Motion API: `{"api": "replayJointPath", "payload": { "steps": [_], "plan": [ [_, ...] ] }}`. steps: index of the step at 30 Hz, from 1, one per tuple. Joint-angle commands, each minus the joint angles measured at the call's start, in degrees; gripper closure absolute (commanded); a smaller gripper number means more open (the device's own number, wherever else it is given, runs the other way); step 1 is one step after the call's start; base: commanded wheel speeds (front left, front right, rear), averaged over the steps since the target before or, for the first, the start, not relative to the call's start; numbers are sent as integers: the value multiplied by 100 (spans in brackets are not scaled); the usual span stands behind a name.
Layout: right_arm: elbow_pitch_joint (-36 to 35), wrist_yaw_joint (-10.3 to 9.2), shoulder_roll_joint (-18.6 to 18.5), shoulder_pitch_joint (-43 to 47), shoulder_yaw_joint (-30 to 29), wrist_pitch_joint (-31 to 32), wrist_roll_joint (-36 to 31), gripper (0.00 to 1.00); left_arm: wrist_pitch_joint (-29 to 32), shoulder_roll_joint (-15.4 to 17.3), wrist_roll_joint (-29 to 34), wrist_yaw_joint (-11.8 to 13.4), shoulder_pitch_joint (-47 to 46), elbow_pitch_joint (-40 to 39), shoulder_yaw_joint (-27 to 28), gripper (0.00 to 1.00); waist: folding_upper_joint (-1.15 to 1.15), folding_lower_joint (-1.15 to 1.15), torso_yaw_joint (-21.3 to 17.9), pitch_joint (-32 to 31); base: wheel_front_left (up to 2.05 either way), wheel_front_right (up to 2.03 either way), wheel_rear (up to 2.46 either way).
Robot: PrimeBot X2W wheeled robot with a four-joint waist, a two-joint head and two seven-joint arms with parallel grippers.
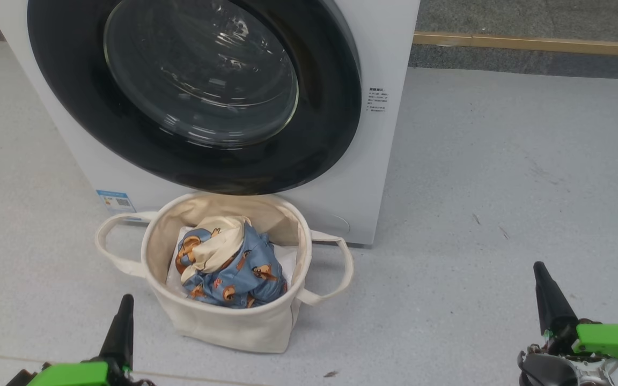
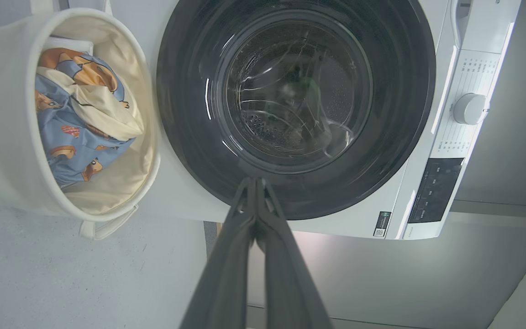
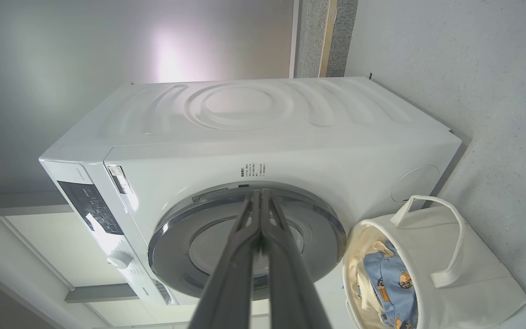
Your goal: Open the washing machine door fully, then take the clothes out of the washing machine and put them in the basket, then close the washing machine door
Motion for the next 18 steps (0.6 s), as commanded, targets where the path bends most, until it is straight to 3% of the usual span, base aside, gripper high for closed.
{"api": "replayJointPath", "payload": {
  "steps": [1,18],
  "plan": [
    [-232,1,-64,-84,109,48,32,100,48,31,-15,-41,-206,-215,197,100,0,0,-1,0,0,0,0],
    [-232,1,-64,-84,110,48,32,100,49,30,-14,-41,-206,-215,198,100,0,0,-1,0,0,0,0]
  ]
}}
